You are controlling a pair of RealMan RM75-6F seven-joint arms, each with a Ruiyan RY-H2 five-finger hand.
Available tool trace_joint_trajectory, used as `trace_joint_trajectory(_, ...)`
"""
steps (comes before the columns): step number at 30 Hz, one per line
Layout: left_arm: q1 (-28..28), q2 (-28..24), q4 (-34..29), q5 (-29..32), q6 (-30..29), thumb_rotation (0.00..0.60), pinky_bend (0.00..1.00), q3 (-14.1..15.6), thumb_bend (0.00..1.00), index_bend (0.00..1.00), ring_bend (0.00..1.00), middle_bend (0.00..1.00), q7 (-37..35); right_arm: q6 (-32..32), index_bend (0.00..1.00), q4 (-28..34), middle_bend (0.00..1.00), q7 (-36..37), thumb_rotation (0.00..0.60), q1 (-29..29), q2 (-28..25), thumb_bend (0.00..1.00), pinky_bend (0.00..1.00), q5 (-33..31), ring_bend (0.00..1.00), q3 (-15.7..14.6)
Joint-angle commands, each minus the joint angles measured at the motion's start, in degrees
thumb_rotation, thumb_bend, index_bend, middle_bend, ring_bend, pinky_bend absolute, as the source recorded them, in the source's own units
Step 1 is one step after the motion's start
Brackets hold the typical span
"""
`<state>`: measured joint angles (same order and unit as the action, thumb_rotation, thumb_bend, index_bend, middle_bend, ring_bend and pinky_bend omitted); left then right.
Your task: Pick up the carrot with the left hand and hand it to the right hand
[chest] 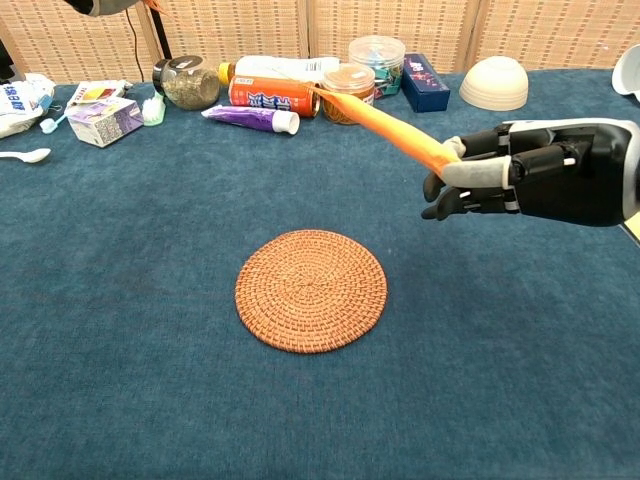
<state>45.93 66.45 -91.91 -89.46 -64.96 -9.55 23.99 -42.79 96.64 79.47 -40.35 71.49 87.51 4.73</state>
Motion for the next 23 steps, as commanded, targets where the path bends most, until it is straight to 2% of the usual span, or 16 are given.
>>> trace_joint_trajectory(1,-0.36,-0.26,0.51,0.33,-0.06,0.6,0.05,0.04,0.46,0.73,0.14,0.22,-0.56,-0.47,0.76,-0.33,0.51,0.72,0.6,-0.03,-0.18,0.61,0.14,0.43,0.48,-0.42)
trace_joint_trajectory(10,-0.57,-0.01,1.1,0.26,-0.54,0.6,0.05,-0.27,0.46,0.73,0.14,0.22,-1.12,-1.15,0.76,-0.84,0.51,1.98,0.6,-0.33,-0.36,0.61,0.14,0.91,0.48,-1.39)
trace_joint_trajectory(14,-0.71,0.16,2.35,2.09,0.51,0.6,0.05,-0.49,0.46,0.73,0.14,0.22,-2.24,-1.57,0.76,-0.85,0.5,2.07,0.6,-0.32,-0.59,0.61,0.14,0.96,0.48,-1.8)
trace_joint_trajectory(23,-0.92,0.51,2.24,0.89,-0.1,0.6,0.05,-0.08,0.46,0.73,0.14,0.22,-3.0,-1.78,0.76,-0.62,0.51,1.98,0.6,-0.63,-0.72,0.61,0.14,0.82,0.48,-2.28)
